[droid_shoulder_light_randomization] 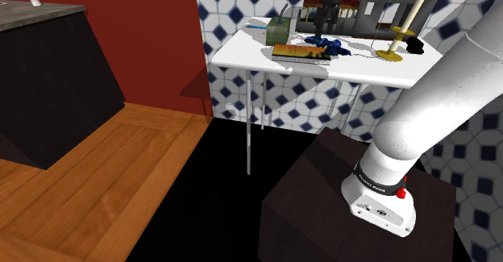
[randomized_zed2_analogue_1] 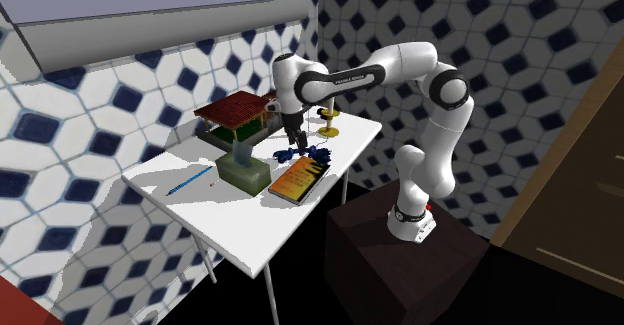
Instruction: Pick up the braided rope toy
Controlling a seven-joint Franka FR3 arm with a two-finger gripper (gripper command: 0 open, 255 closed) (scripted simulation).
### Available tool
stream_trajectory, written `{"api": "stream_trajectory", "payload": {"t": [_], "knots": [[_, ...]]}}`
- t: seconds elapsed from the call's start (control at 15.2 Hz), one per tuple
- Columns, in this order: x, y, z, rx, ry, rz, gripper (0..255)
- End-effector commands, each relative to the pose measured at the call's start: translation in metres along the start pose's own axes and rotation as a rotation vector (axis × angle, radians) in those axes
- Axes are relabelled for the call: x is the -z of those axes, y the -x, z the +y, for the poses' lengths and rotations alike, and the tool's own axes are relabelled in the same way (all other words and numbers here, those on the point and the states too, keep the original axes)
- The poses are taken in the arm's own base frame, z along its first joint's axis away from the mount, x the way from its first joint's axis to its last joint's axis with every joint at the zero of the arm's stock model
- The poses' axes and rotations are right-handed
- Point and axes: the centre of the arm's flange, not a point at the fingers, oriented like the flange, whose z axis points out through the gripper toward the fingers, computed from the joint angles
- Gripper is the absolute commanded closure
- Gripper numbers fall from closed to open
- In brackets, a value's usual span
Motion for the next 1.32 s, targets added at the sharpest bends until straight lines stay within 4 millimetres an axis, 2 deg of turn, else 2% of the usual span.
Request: {"api": "stream_trajectory", "payload": {"t": [0.0,0.07,0.53,0.66,0.73,1.25], "knots": [[0.002,-0.006,0.028,-0.003,-0.001,0.004,0],[0.003,-0.009,0.04,-0.004,-0.002,0.005,0],[-0.034,-0.011,0.043,-0.004,-0.002,0.005,0],[-0.037,-0.011,0.043,-0.004,-0.002,0.005,0],[-0.037,-0.012,0.043,-0.004,-0.002,0.006,255],[-0.037,-0.011,0.043,-0.004,-0.002,0.006,255]]}}
